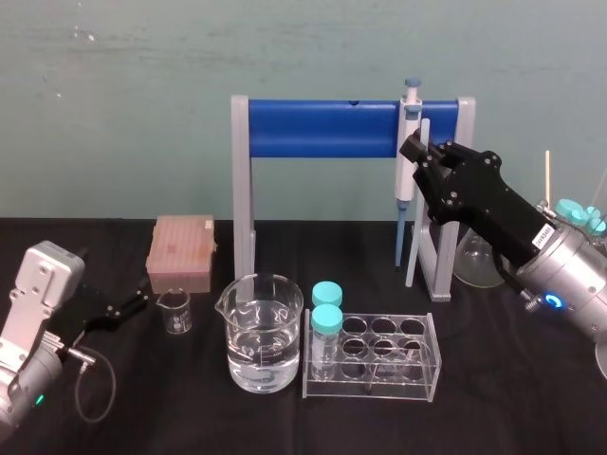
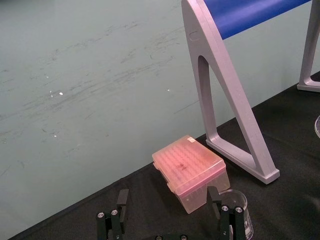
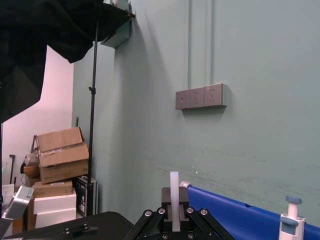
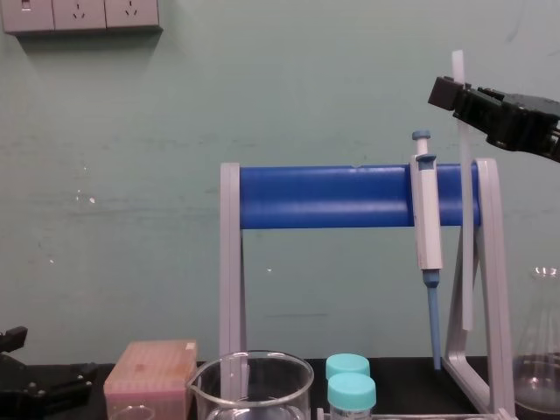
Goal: Pick up the stirring rod with one hand, then place it down.
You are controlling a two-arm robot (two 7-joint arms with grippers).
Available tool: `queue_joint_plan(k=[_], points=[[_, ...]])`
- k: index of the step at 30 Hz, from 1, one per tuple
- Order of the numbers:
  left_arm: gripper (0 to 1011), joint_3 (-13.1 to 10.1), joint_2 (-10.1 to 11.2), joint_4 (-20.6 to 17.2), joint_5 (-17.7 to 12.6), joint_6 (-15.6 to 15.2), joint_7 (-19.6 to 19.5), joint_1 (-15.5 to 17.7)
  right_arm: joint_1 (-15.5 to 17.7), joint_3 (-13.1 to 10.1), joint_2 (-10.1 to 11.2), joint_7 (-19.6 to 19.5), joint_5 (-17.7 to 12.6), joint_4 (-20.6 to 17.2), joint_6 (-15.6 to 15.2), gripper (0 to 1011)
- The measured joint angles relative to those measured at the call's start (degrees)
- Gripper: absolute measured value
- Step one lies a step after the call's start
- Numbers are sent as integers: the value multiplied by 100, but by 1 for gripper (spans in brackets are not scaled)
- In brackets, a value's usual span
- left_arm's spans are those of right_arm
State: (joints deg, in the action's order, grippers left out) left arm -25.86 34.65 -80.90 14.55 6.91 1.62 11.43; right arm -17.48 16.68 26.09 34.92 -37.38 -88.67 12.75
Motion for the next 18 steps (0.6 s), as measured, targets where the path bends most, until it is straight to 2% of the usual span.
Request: queue_joint_plan(k=[4, 10, 18], points=[[1000, 0, 0, 0, 0, 0, 0, 0, -2, 22, -9, 32, -26, 40, 8, 70], [1000, 0, 0, 0, 0, 0, 0, 0, 38, 179, 11, 296, -65, 217, 48, 70], [1000, 0, 0, 0, 0, 0, 0, 0, 112, 340, 46, 390, -24, 388, 42, 70]])
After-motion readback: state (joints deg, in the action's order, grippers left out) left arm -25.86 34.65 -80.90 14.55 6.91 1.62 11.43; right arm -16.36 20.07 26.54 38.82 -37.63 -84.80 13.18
